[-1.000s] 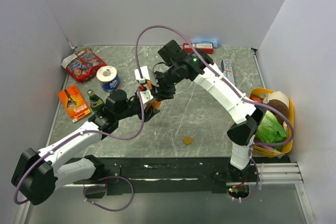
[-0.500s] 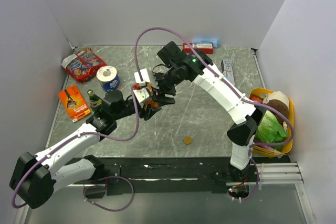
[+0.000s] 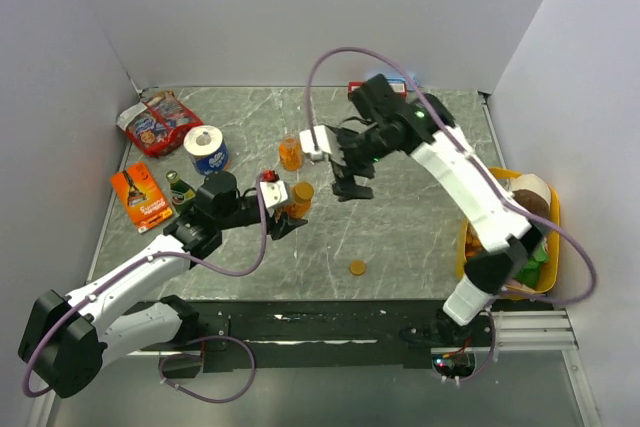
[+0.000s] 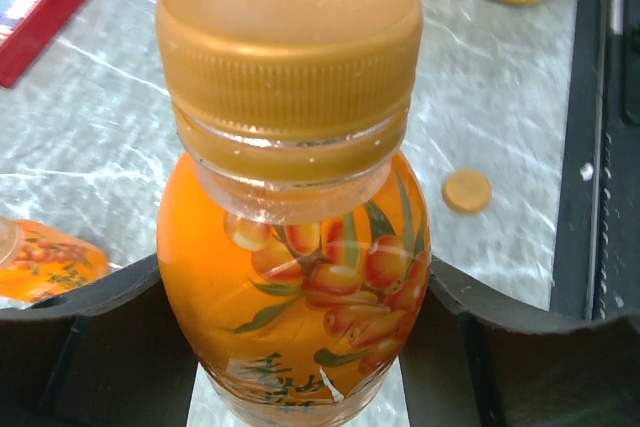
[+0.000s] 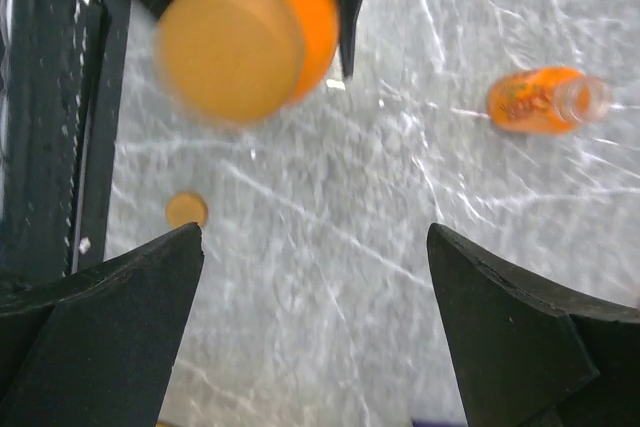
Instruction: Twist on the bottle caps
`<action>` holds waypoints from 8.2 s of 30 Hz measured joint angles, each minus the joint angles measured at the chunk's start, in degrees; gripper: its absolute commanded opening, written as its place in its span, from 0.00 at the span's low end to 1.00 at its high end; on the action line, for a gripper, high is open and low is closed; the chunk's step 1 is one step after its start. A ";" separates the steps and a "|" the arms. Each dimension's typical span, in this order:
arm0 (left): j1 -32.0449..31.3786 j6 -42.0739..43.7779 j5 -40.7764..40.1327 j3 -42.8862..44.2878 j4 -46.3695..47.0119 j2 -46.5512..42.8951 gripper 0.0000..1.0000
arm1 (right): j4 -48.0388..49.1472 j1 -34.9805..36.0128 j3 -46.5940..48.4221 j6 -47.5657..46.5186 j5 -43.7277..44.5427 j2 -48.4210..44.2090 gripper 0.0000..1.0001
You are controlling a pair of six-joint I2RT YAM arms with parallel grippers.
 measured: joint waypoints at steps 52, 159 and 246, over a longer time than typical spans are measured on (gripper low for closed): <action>-0.26 14.99 5.07 8.87 -15.80 4.33 0.01 | 7.32 12.79 -8.00 -15.96 3.45 -7.32 0.41; 1.46 -0.35 -1.51 7.43 -6.16 6.84 0.01 | 8.90 -7.85 0.09 14.93 -9.11 -3.67 0.86; 2.75 -14.86 -22.05 5.95 -8.66 9.11 0.96 | 3.43 -11.69 -2.40 7.26 26.43 10.62 0.00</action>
